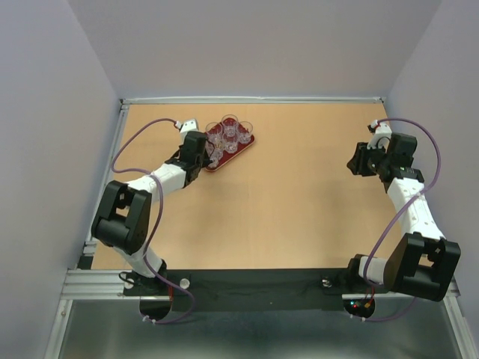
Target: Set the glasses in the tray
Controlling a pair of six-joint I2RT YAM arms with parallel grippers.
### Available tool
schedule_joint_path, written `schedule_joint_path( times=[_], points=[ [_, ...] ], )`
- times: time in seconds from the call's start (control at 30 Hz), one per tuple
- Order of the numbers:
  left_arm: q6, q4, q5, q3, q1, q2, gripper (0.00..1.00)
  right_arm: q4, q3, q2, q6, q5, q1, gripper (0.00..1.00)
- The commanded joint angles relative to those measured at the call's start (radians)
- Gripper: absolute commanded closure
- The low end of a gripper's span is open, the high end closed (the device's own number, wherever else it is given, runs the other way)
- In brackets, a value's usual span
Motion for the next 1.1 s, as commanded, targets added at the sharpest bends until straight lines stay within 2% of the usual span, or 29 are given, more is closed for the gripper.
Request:
schedule_joint_path(
  times=[0.0,0.4,0.53,0.63,0.67,0.73,0.77,0.83,0.87,0.93,1.03,1.07],
  points=[
    [0.013,0.021,-0.012,0.049,0.006,0.014,1.00,0.039,-0.008,-0.010,-0.012,0.004,-0.007,0.60],
    [0.027,0.021,-0.020,0.043,0.006,0.054,0.99,0.039,-0.008,-0.014,-0.011,0.004,-0.007,0.60],
    [0.027,0.014,-0.029,0.052,0.007,0.072,0.79,0.039,-0.007,-0.016,-0.012,0.006,-0.008,0.60],
    [0.027,0.009,-0.032,0.058,0.007,0.074,0.73,0.039,-0.008,-0.016,-0.012,0.006,-0.007,0.60],
    [0.028,0.009,-0.030,0.057,0.007,0.072,0.67,0.039,-0.007,-0.016,-0.014,0.006,-0.007,0.60],
    [0.027,0.008,-0.029,0.058,0.007,0.065,0.63,0.039,-0.008,-0.016,-0.014,0.006,-0.007,0.60],
    [0.030,0.006,-0.027,0.060,0.006,0.060,0.57,0.039,-0.008,-0.016,-0.014,0.006,-0.007,0.60],
    [0.031,0.005,-0.020,0.063,0.006,0.049,0.53,0.041,-0.007,-0.017,-0.014,0.006,-0.008,0.60],
    [0.030,0.003,-0.018,0.066,0.007,0.034,0.48,0.039,-0.008,-0.017,-0.014,0.004,-0.008,0.60],
    [0.033,-0.002,-0.011,0.066,0.006,0.005,0.44,0.039,-0.010,-0.019,-0.015,0.006,-0.008,0.60],
    [0.037,-0.005,0.005,0.064,0.007,-0.052,0.43,0.039,-0.010,-0.021,-0.017,0.006,-0.008,0.60],
    [0.037,-0.009,0.008,0.064,0.006,-0.067,0.39,0.039,-0.010,-0.021,-0.015,0.004,-0.008,0.60]
  ],
)
